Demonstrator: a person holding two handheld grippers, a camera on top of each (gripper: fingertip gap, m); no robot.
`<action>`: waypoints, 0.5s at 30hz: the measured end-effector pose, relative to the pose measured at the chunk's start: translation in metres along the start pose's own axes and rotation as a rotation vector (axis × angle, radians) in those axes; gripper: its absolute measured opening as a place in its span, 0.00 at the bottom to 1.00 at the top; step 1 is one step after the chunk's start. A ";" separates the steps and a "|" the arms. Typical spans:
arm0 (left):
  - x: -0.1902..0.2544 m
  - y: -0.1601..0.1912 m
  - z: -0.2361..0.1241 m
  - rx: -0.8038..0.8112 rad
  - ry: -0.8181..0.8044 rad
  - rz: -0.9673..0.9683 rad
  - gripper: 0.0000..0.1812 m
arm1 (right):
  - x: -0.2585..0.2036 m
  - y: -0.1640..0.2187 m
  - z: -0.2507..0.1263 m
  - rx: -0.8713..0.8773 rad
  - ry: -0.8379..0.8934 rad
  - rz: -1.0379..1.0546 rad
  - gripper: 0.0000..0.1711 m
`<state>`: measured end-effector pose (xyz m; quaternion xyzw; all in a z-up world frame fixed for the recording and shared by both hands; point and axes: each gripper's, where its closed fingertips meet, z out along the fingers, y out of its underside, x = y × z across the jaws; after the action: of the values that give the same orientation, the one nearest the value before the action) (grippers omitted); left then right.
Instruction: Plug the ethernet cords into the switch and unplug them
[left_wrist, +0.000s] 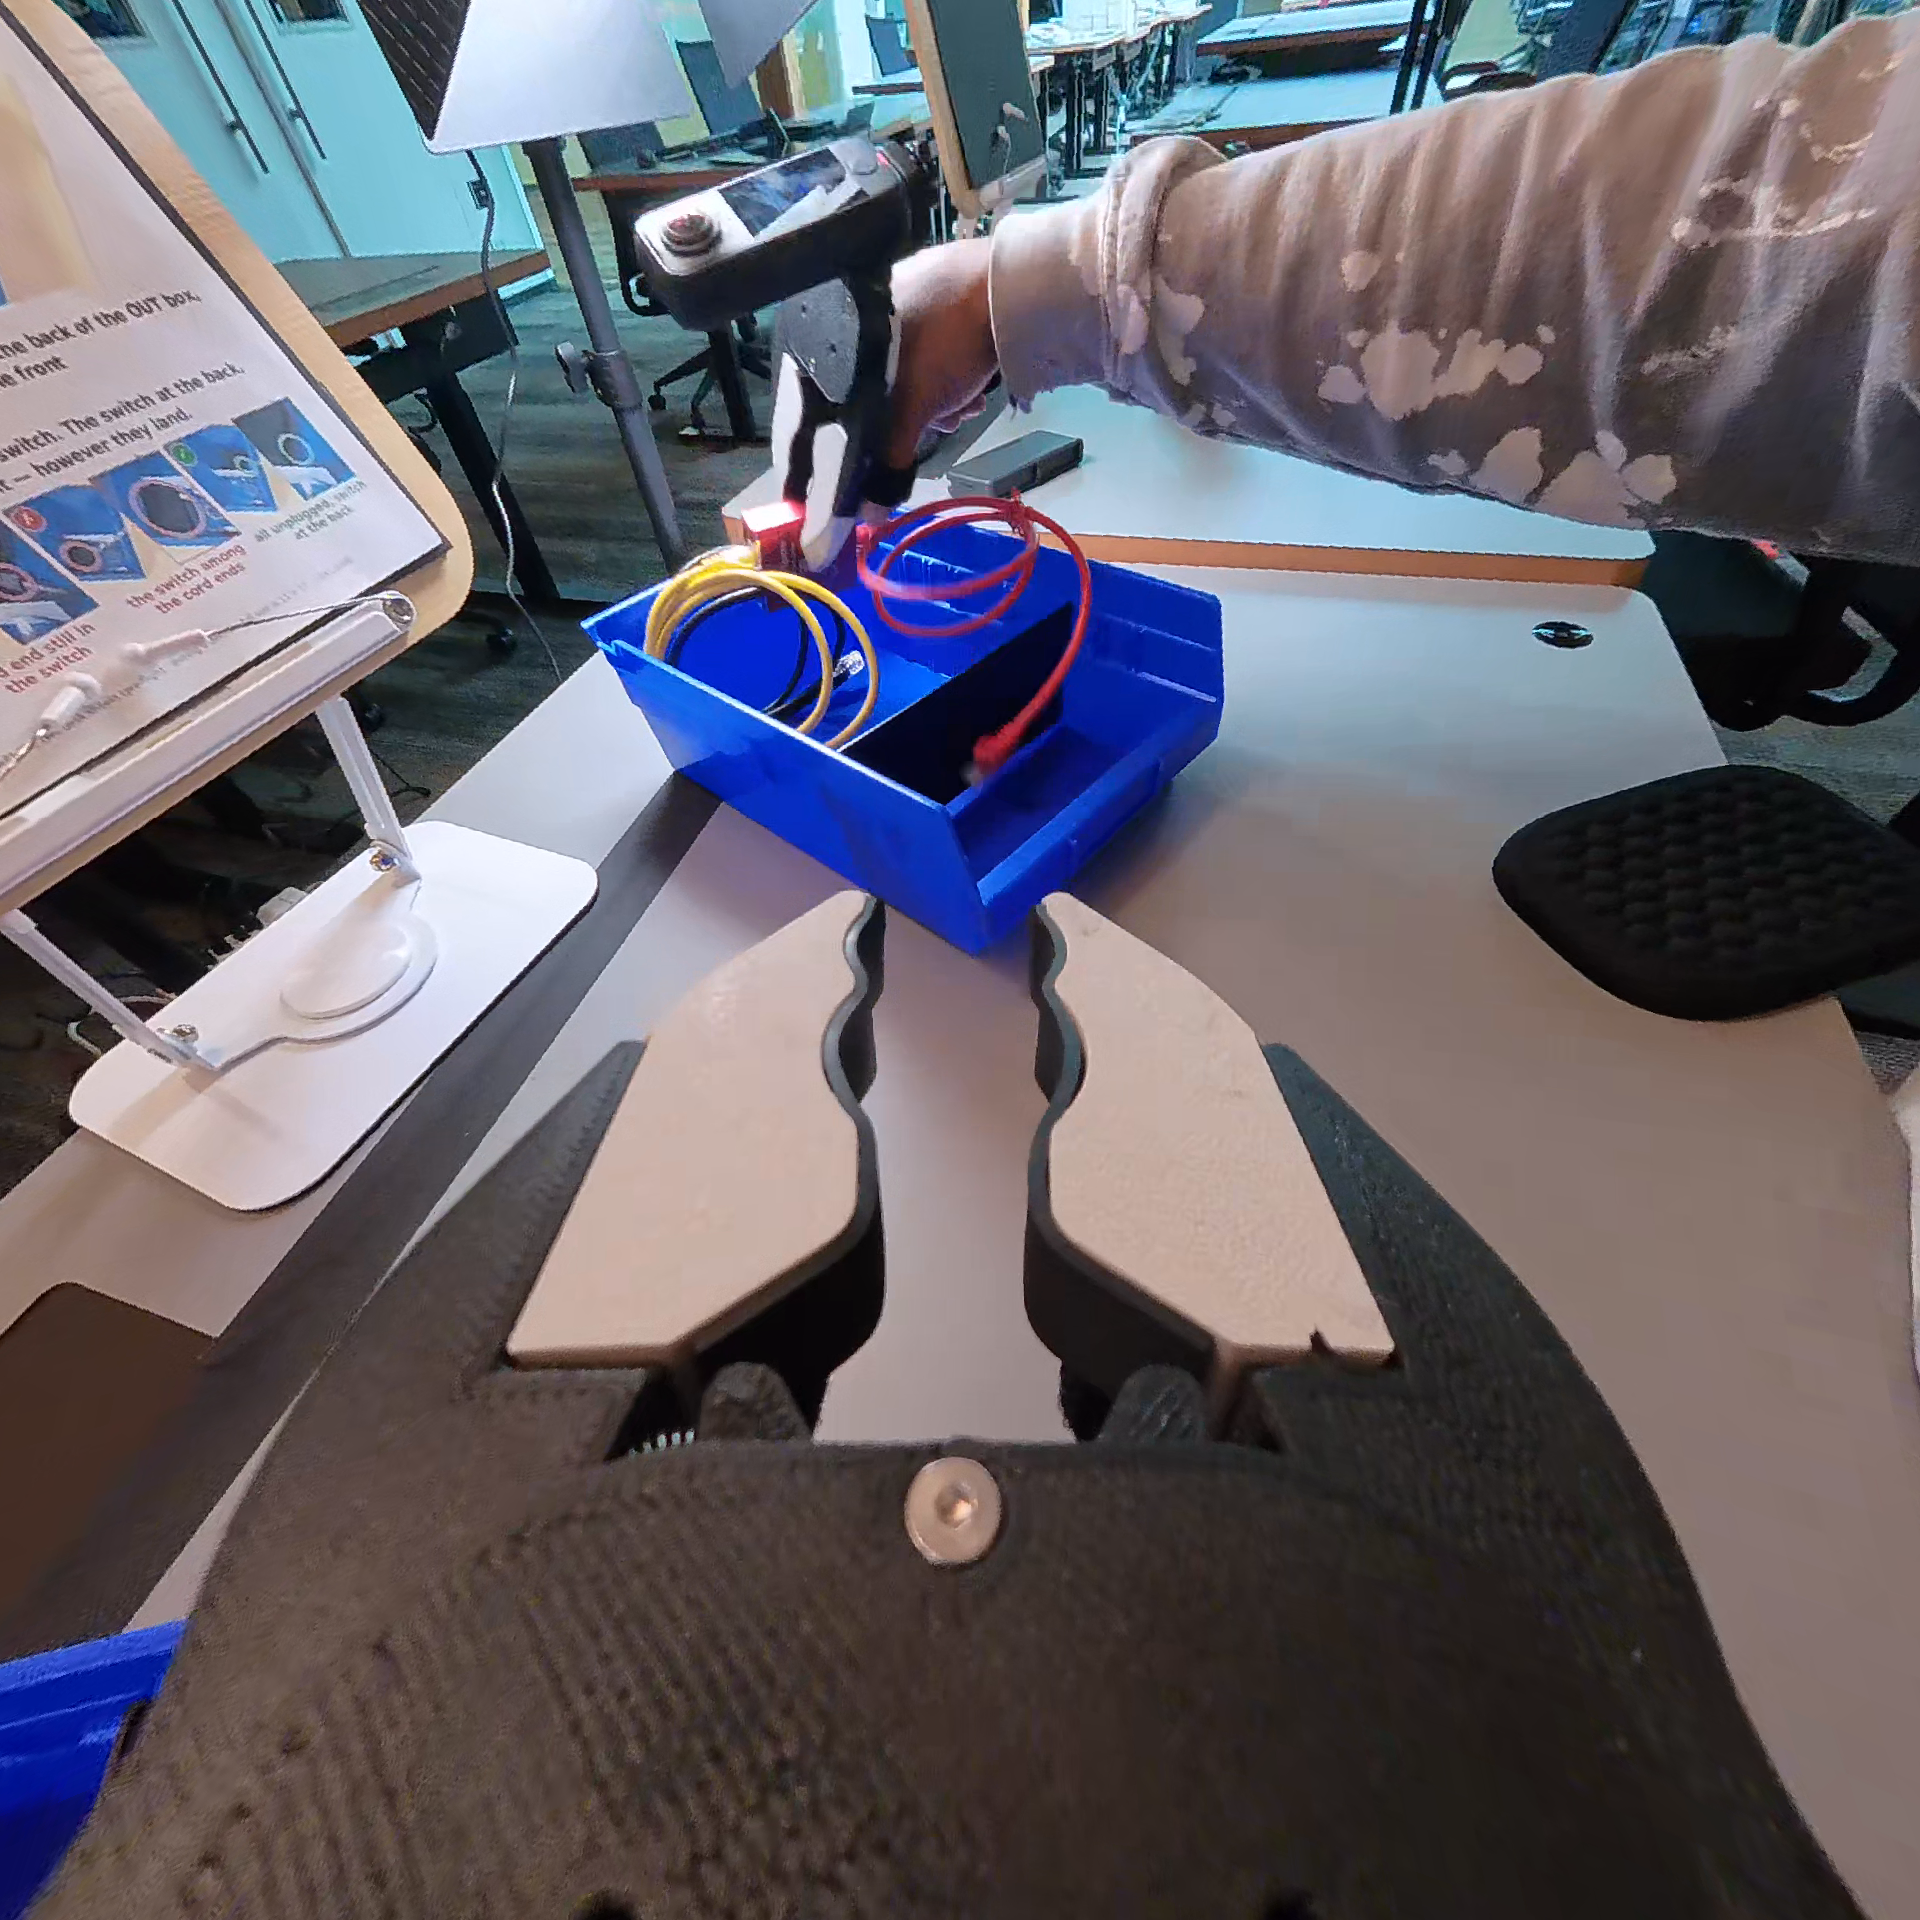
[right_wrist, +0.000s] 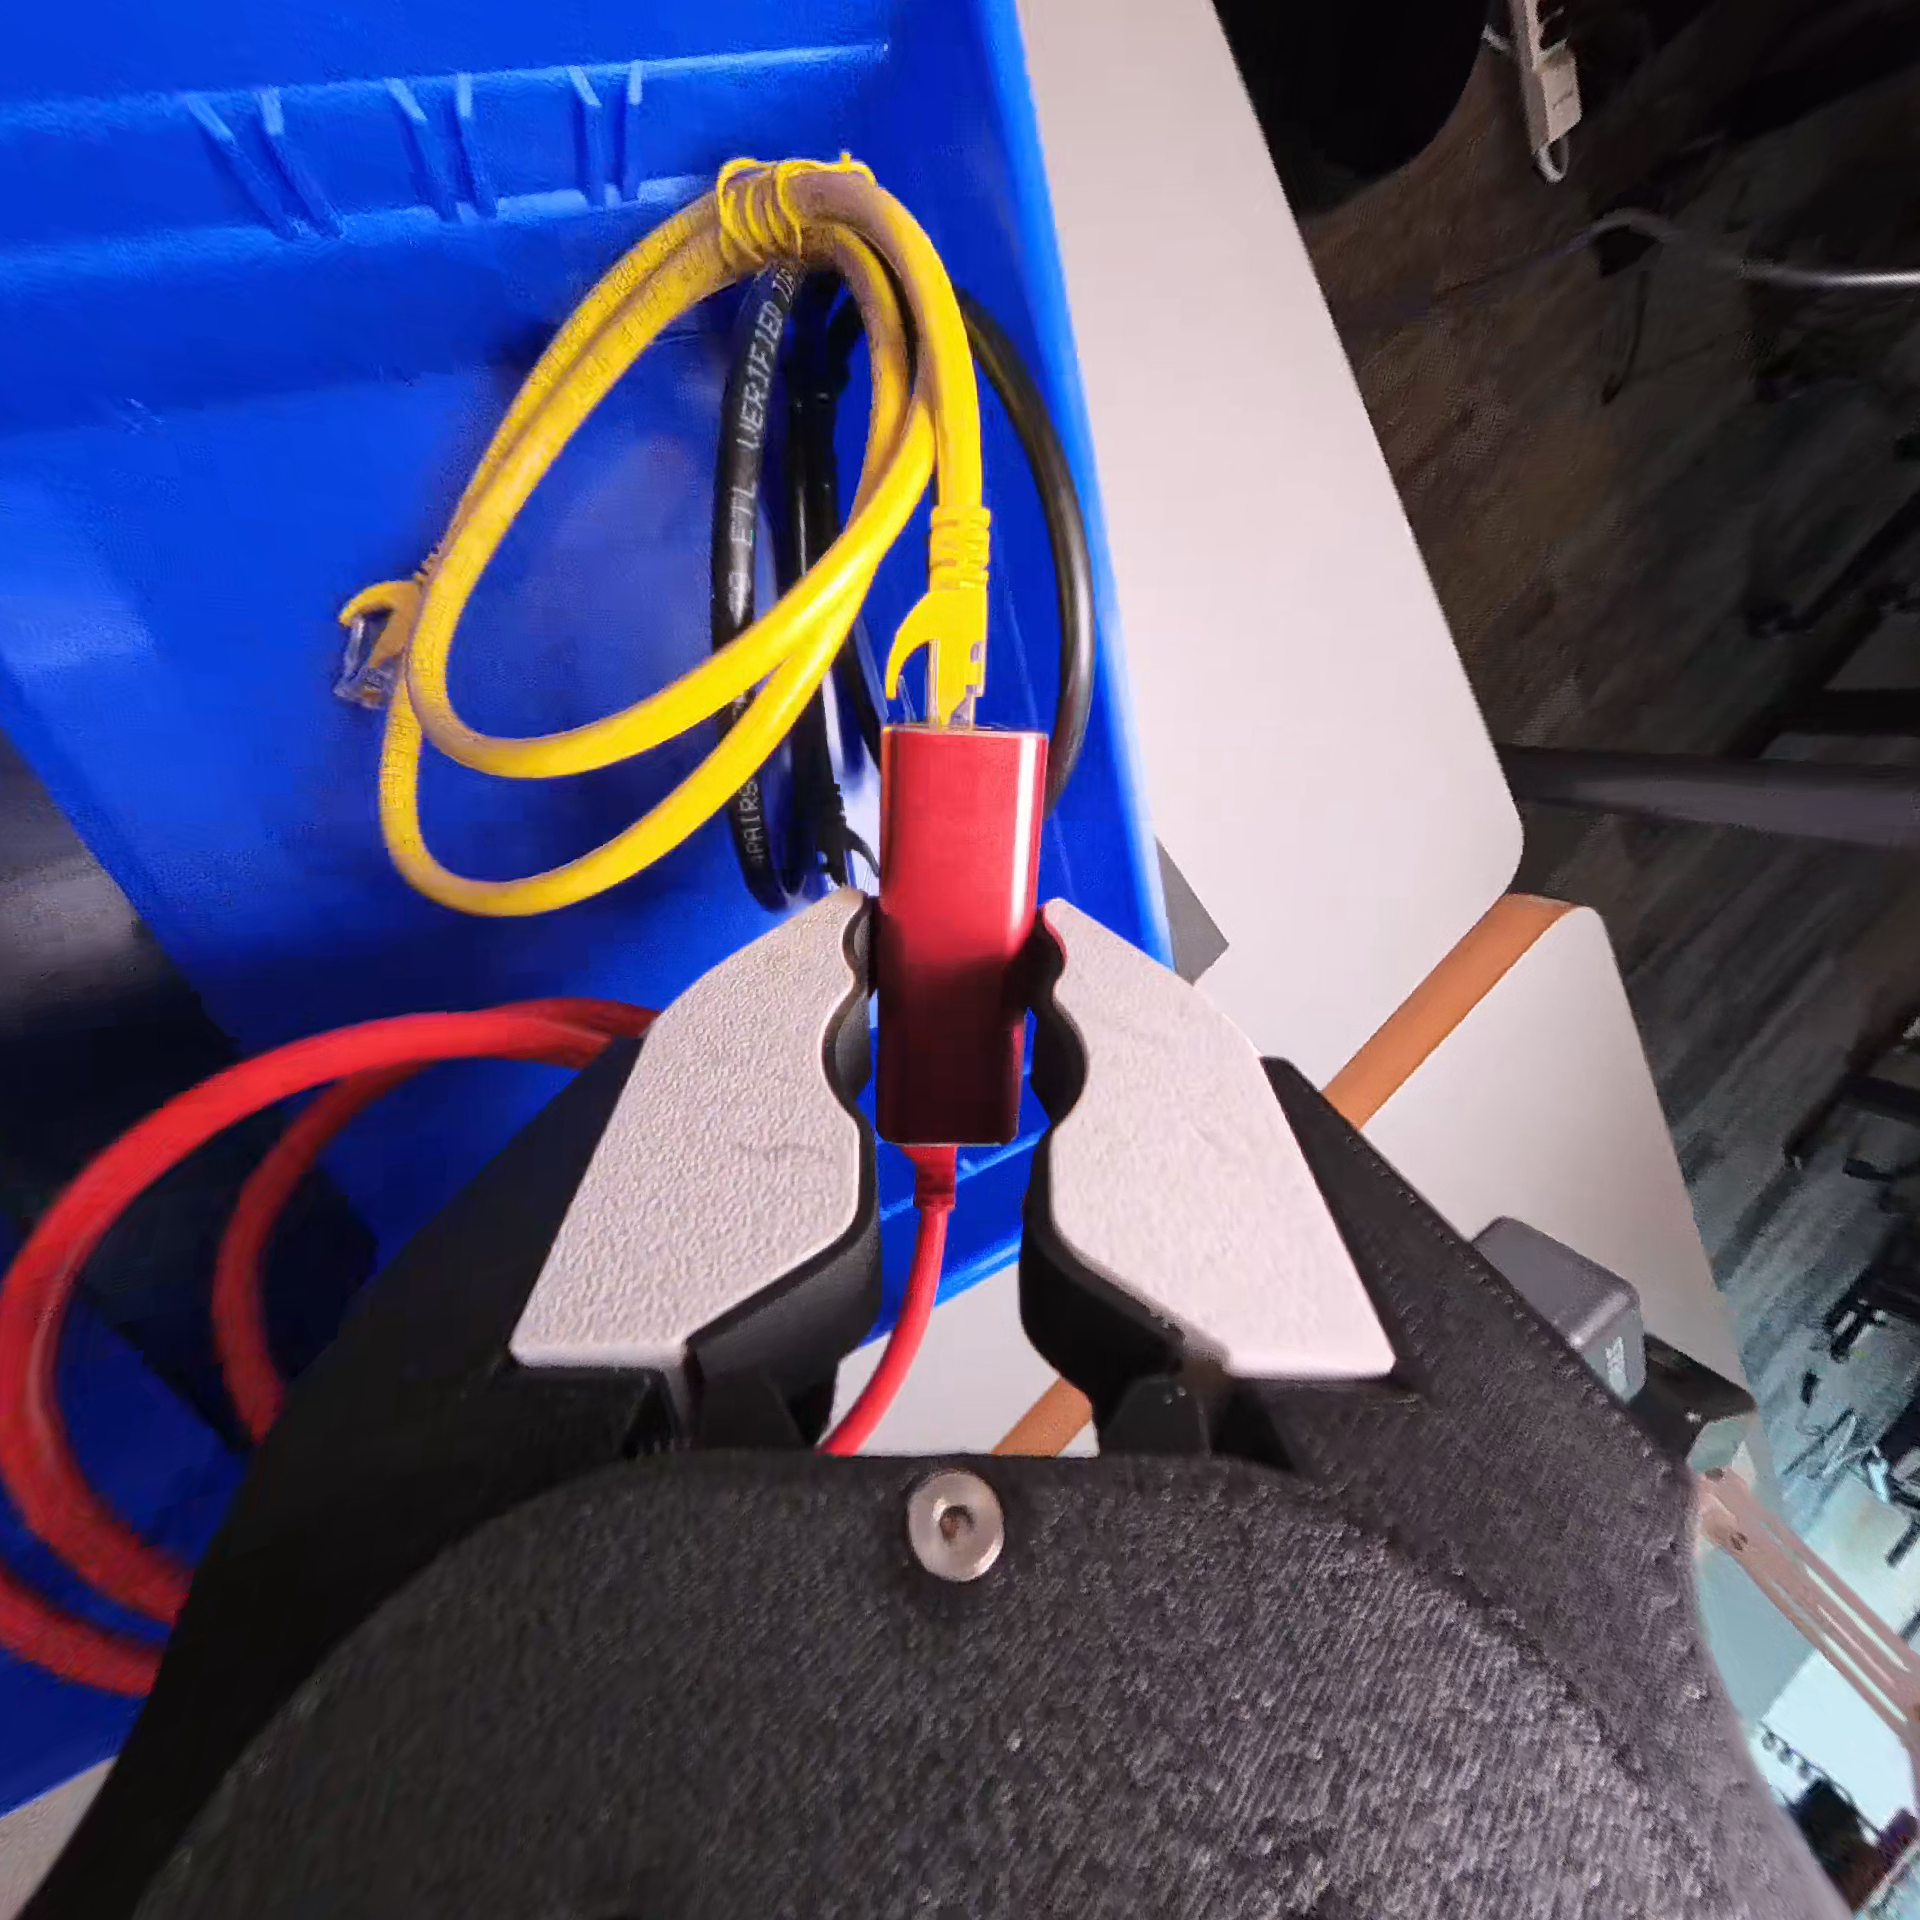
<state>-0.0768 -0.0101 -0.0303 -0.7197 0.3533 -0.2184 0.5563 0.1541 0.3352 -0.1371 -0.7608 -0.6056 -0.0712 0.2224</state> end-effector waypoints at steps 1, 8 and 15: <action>0.000 0.001 0.001 -0.004 0.003 -0.001 0.15 | -0.001 -0.001 -0.001 0.033 0.001 0.001 0.16; -0.001 0.000 0.002 -0.012 -0.023 0.000 0.15 | -0.013 0.004 -0.022 0.051 -0.018 0.013 0.24; -0.010 0.002 -0.007 -0.040 -0.067 -0.027 0.15 | -0.028 -0.025 -0.107 0.363 0.031 0.090 0.28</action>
<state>-0.0886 -0.0076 -0.0295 -0.7422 0.3290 -0.1946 0.5504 0.1401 0.2689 -0.0460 -0.7334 -0.5703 0.0377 0.3681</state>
